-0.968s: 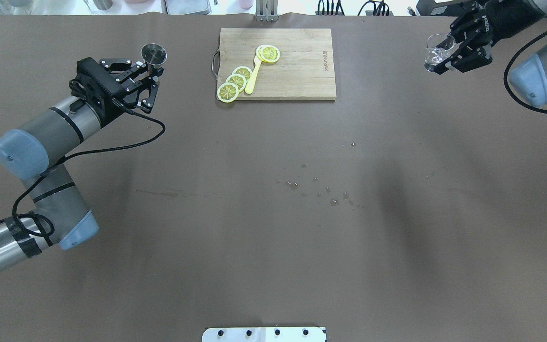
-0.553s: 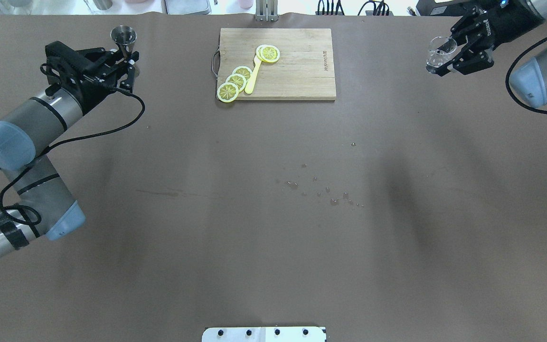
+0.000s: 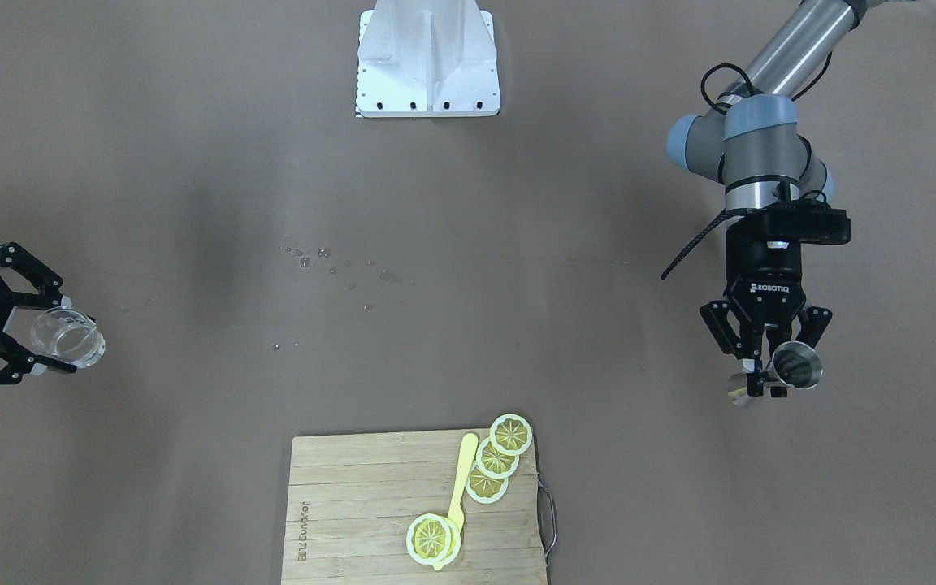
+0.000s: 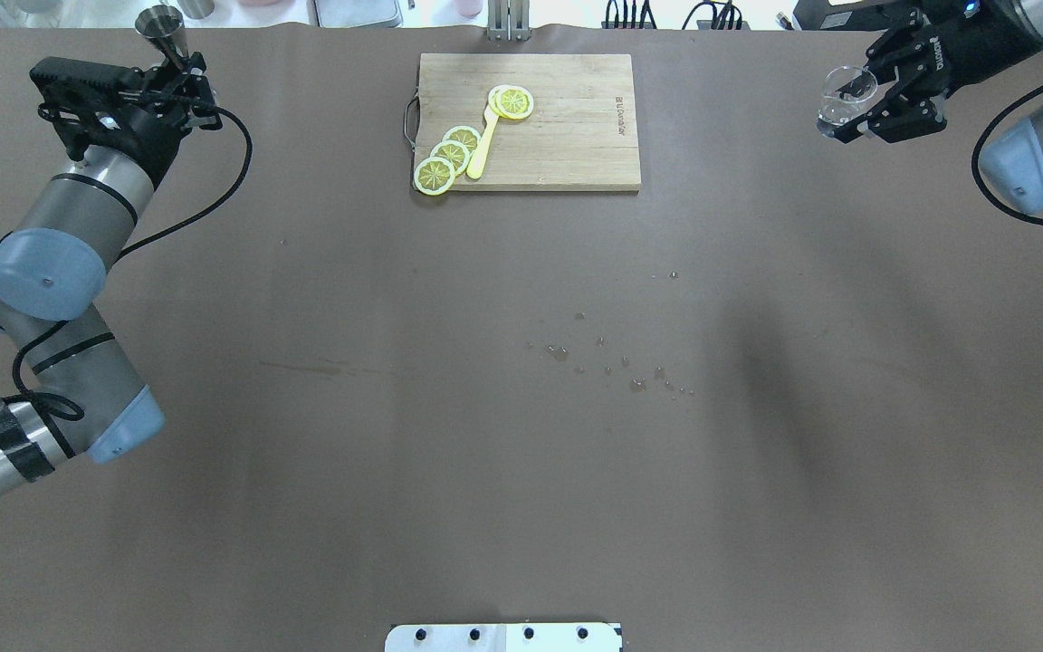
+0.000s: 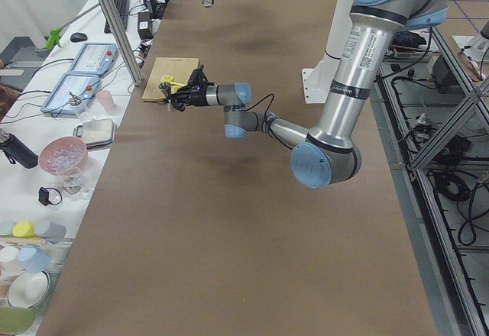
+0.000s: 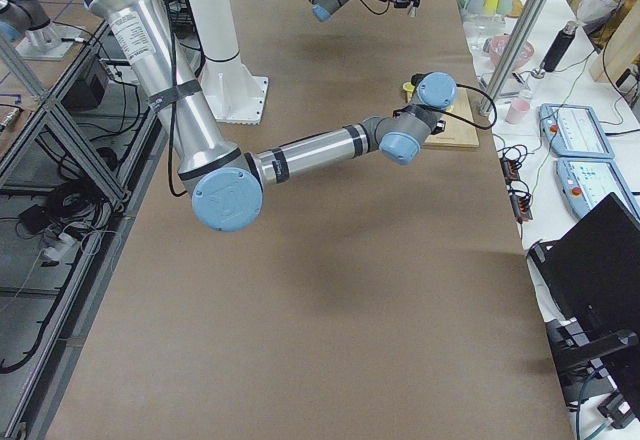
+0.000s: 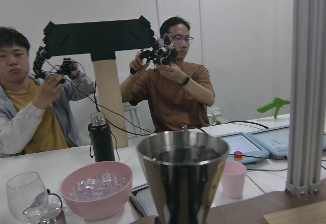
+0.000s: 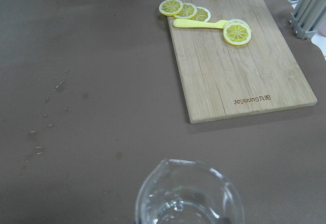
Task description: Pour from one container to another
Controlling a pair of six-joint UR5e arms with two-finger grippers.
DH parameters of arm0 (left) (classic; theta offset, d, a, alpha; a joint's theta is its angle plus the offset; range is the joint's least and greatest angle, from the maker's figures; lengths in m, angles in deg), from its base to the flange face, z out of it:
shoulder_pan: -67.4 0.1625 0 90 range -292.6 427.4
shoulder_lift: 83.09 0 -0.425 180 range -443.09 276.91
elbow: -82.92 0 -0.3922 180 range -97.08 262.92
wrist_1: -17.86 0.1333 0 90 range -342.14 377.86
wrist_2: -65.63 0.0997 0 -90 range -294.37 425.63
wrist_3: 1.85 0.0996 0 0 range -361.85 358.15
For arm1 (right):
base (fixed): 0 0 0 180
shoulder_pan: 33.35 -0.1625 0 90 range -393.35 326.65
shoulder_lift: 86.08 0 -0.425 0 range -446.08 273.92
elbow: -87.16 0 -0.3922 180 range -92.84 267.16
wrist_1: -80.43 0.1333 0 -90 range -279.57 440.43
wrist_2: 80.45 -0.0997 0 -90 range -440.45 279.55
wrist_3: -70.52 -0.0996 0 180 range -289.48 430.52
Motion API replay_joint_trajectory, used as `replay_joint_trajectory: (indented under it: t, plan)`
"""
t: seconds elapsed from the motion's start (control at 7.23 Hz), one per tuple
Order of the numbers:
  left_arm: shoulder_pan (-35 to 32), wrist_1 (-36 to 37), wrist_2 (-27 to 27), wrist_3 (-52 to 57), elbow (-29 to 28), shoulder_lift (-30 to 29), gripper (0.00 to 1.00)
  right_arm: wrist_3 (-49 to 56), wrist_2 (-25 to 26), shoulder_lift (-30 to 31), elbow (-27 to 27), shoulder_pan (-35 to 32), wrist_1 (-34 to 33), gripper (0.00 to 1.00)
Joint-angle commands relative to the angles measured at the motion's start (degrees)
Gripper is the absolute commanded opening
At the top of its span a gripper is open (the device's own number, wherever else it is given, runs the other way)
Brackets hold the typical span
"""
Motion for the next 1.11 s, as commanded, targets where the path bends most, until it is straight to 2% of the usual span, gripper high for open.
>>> replay_joint_trajectory:
  t: [0.0, 0.14, 0.28, 0.41, 0.83, 0.97]
  plan:
    - [4.8, 11.8, 9.4, -10.6, 2.8, -0.3, 0.0, -2.2, 3.2, 3.0, -1.2, 1.2, 6.8, 0.0]
    - [7.7, 15.3, 14.1, -12.6, 3.7, -0.2, 0.0, -7.4, 6.8, 5.7, -2.6, 3.9, 12.4, 0.0]
    - [10.0, 19.2, 17.4, -17.0, 3.8, -0.2, 0.0, -13.6, 9.0, 6.9, -2.0, 7.1, 19.6, 0.0]
    - [12.3, 25.2, 21.6, -22.3, 3.8, -0.2, 0.0, -16.9, 10.8, 7.8, -1.2, 8.8, 24.0, 0.0]
    - [18.5, 29.9, 26.1, -30.9, 3.7, 1.2, 0.0, -23.8, 10.9, 7.7, 5.9, 9.1, 35.8, 0.0]
    - [20.0, 37.4, 28.8, -37.5, 3.8, 1.2, 0.0, -25.4, 10.8, 7.7, 9.0, 9.1, 40.5, 0.0]
